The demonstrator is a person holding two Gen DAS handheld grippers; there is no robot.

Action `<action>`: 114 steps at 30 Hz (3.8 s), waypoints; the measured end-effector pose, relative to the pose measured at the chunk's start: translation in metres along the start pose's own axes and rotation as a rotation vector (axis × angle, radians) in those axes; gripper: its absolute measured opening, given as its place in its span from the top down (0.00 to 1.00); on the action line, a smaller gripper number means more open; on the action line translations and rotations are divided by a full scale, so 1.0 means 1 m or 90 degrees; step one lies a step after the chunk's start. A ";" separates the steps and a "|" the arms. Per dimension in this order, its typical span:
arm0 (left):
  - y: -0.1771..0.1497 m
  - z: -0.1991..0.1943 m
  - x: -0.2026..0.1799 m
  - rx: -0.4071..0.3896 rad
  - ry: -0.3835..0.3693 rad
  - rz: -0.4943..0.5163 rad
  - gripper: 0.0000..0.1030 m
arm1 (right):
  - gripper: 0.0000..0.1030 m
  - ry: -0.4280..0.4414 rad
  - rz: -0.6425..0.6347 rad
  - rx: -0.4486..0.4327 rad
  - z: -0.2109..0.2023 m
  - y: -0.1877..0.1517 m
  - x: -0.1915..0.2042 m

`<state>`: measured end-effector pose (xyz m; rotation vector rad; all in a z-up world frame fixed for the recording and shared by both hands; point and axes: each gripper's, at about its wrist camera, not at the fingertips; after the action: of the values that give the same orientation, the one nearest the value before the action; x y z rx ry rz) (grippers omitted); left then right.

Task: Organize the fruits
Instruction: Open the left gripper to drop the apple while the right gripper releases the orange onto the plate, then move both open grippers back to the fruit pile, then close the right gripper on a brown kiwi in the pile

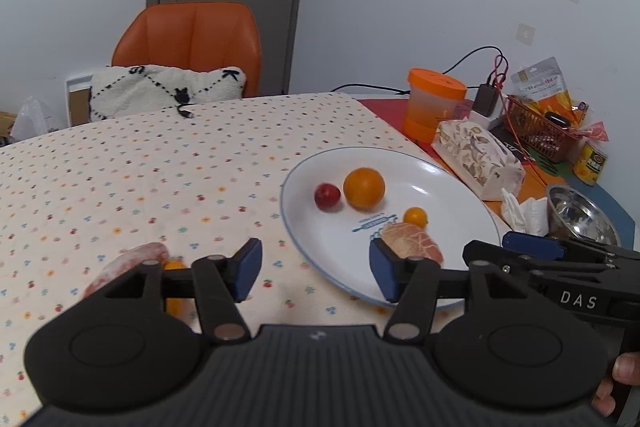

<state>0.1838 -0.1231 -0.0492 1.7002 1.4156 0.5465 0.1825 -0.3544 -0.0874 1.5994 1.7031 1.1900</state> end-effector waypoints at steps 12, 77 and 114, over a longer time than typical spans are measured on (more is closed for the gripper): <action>-0.005 -0.023 0.028 -0.017 0.045 -0.029 0.27 | 0.28 0.018 -0.007 0.002 0.000 -0.001 0.017; -0.071 -0.082 0.133 -0.031 0.123 -0.153 0.40 | 0.40 0.149 -0.110 0.066 0.022 -0.010 0.132; -0.069 -0.068 0.133 -0.024 0.072 -0.162 0.58 | 0.76 0.222 -0.134 0.138 0.055 -0.022 0.165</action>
<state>0.1274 0.0251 -0.0913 1.4506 1.6627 0.5283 0.1892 -0.1796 -0.1009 1.3409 2.2277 1.2666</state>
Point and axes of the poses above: each gripper's, at about its wrist camera, not at the fingertips, and z roughly the way its jaws point, x to its left, y to its top, and after that the axes turned 5 degrees about -y, right-handed
